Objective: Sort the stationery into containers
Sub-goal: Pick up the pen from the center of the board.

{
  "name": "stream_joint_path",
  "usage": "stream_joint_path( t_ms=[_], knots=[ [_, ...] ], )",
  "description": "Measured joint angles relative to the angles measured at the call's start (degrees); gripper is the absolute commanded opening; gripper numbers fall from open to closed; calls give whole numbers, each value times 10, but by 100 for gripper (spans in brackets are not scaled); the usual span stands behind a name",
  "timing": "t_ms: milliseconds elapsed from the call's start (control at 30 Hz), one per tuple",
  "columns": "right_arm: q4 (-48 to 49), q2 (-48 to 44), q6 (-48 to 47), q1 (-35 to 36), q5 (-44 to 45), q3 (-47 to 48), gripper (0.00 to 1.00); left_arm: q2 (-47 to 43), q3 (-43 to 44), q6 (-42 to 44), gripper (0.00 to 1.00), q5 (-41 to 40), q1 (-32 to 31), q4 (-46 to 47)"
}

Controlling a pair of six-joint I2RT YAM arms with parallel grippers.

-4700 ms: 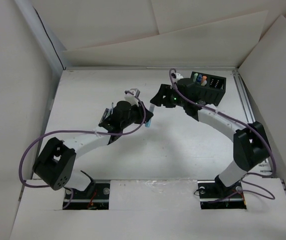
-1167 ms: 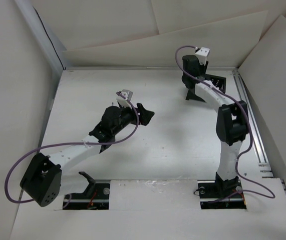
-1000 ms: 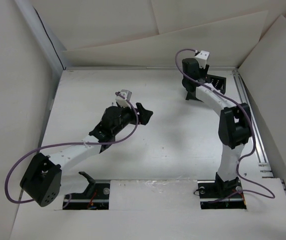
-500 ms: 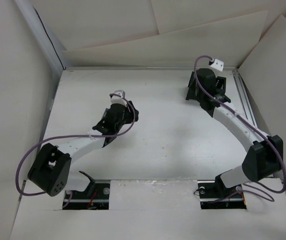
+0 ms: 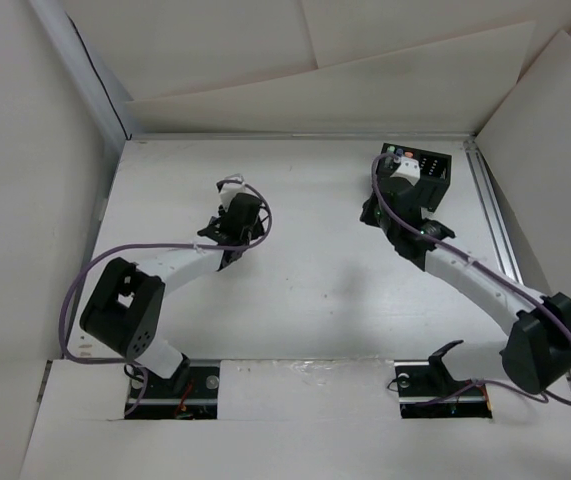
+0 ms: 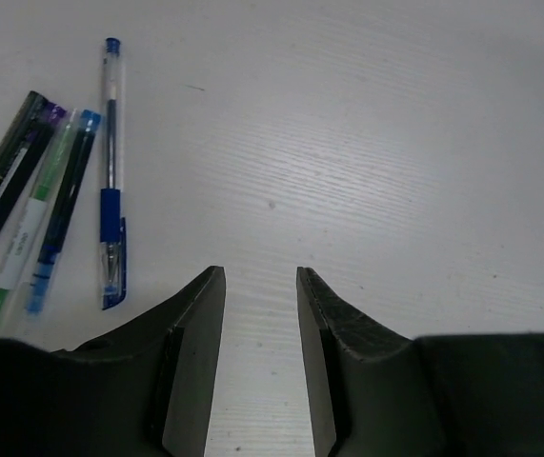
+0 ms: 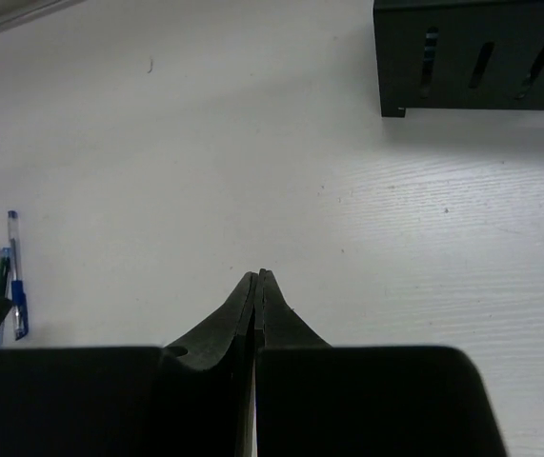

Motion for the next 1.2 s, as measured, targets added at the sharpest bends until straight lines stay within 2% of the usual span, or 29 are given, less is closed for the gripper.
stream_joint_path(
  t_ms=[133,200,333,400,467,633,933,1033,1200],
  knots=[
    [0,-42,0,1,-17,-28,0,3,0,-16,22,-13,24,-21],
    [0,-54,0,1,-24,-40,0,11,0,-24,11,-19,34,-29],
    [0,-59,0,1,-43,-58,0,37,0,-38,11,-19,51,-49],
    [0,-57,0,1,-51,-59,0,46,0,-43,29,-17,61,-60],
    [0,-55,0,2,-55,-59,0,48,0,-47,39,-17,66,-69],
    [0,-55,0,9,-61,-59,0,49,1,-57,40,-22,70,-80],
    [1,-60,0,12,-68,-59,0,92,10,-61,27,-20,83,-85],
    [1,-61,0,12,-68,-59,0,95,13,-61,27,-21,86,-86],
    [0,-61,0,13,-69,-59,0,107,23,-59,10,-19,86,-85]
  ],
)
